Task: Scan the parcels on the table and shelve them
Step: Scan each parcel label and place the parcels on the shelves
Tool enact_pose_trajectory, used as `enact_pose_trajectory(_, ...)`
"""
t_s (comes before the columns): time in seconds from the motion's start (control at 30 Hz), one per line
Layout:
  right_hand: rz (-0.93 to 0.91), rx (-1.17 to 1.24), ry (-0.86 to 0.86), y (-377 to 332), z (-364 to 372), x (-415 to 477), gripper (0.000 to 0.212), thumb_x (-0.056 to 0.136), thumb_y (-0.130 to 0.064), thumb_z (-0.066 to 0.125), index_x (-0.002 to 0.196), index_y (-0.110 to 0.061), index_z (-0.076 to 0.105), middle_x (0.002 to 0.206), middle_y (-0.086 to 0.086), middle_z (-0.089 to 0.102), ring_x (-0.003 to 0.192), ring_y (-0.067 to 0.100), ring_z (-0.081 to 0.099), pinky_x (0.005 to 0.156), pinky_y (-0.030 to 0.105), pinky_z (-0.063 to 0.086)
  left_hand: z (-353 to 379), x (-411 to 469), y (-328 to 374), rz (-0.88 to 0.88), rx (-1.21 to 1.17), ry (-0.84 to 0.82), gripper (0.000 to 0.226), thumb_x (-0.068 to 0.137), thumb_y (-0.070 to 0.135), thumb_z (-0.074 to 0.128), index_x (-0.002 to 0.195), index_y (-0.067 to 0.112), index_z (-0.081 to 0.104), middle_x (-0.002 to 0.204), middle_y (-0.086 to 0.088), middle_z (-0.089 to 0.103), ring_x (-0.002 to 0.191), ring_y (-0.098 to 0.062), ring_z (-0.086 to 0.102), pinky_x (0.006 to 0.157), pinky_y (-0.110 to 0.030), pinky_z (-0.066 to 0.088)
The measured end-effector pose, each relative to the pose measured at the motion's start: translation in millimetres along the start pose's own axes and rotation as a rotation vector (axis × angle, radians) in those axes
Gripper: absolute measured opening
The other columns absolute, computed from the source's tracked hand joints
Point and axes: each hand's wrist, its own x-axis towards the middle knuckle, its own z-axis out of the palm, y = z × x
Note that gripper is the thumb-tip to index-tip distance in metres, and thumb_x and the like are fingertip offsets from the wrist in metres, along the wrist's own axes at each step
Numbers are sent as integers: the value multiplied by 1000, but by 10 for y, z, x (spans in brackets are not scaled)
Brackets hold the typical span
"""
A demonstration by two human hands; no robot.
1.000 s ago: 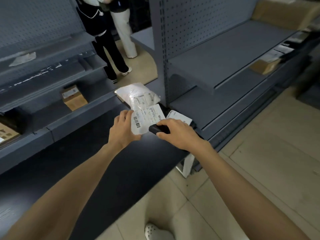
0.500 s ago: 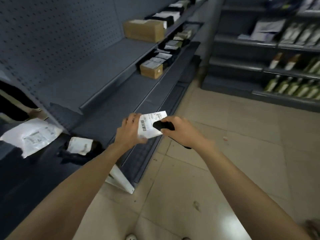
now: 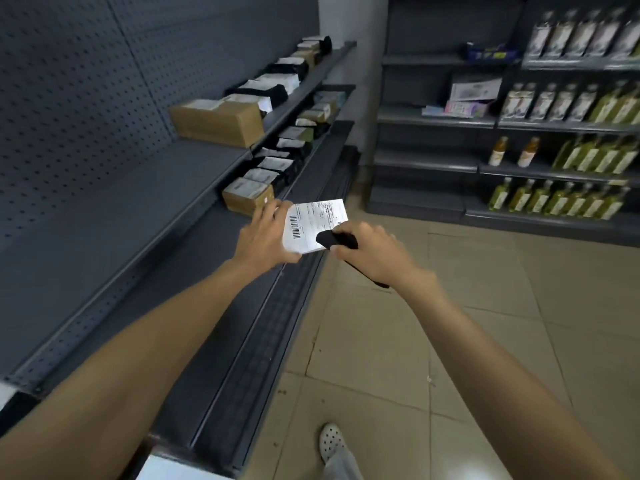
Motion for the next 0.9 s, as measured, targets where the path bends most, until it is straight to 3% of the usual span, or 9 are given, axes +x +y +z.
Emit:
enact_pose_trajectory(0.2, -191, 0, 46, -576, -390, 1692, 46, 93, -45, 57, 137, -32, 54, 134, 0, 59, 116, 31, 58, 89, 44, 47, -526, 1217, -993, -117, 42, 156, 105, 56, 51, 89, 141, 16, 38, 138, -3, 40, 130, -25, 34, 81, -50, 49)
enact_pose_trajectory(0.37, -310, 7, 54, -912, -474, 2592, 48, 96, -42, 58, 142, -28, 52, 137, 4, 57, 121, 31, 55, 91, 43, 45, -739, 1740, -1660, -231, 67, 214, 102, 58, 47, 88, 141, 14, 38, 139, -6, 38, 129, -27, 33, 82, -52, 48)
enact_pose_trajectory(0.67, -567, 104, -168, -1337, 193, 3842, 48, 96, -40, 59, 141, -24, 53, 140, 4, 57, 125, 28, 54, 98, 46, 46, -538, 1644, -2678, -554, 133, 169, 100, 60, 40, 87, 145, 19, 37, 140, -2, 39, 133, -24, 31, 87, -56, 50)
enact_pose_trajectory(0.9, -702, 87, -355, -1444, 368, 4810, 47, 95, -42, 60, 140, -28, 54, 139, 3, 58, 124, 29, 55, 98, 43, 47, -288, 1880, -2939, -849, 112, 134, 102, 65, 52, 83, 149, 23, 33, 144, -2, 38, 134, -25, 31, 98, -51, 44)
